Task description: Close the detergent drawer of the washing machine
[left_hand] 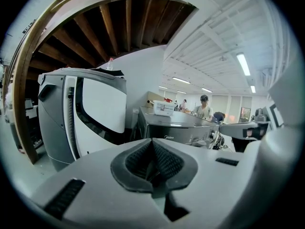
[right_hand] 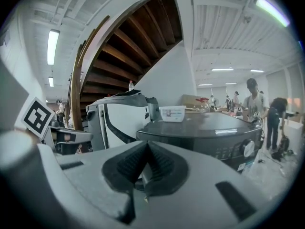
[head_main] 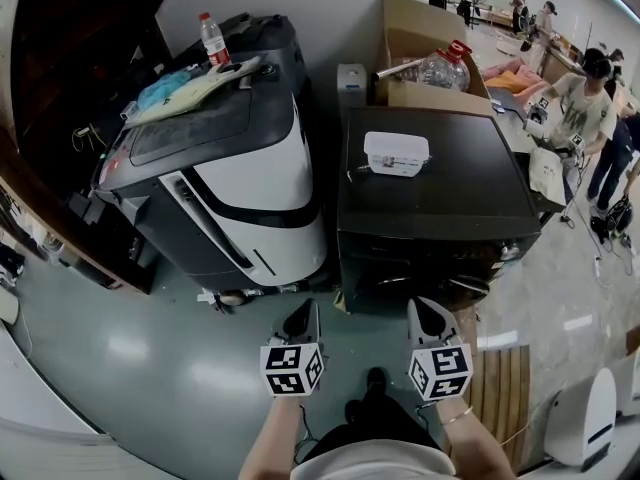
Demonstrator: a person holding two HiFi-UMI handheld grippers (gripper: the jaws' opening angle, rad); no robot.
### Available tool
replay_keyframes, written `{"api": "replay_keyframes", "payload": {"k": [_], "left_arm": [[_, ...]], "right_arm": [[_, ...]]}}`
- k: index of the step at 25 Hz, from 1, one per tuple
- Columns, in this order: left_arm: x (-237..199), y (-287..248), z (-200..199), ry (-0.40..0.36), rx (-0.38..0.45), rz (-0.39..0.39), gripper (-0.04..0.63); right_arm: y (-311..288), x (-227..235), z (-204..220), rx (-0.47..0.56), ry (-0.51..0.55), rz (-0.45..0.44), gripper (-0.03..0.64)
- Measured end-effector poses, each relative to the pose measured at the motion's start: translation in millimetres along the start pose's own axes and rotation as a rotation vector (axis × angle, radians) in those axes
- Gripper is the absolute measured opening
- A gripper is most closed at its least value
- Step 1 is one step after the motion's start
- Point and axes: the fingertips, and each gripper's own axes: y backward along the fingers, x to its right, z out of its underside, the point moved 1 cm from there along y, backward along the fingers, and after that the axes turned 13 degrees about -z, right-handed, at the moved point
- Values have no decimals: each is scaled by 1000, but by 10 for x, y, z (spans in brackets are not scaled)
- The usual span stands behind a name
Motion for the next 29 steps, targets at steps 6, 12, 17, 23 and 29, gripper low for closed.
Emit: {"api": "replay_keyframes", "payload": {"k": [6, 12, 17, 23, 29], "left_arm": [[-3, 59, -22, -9, 6, 6, -5], [7, 108, -15, -8, 8, 8, -5], [9, 148, -5, -10, 6, 9, -5], [13, 163, -19, -16, 7, 8, -5], [3, 163, -14, -13, 10, 4, -5]], "right_arm": [[24, -43, 0, -7, 5, 3, 2], [62, -72, -18, -3, 22, 4, 2], [97, -76, 0, -6, 22, 7, 2], [126, -70, 21, -11, 22, 6, 2], [122, -67, 48, -12, 20, 5, 2]]}}
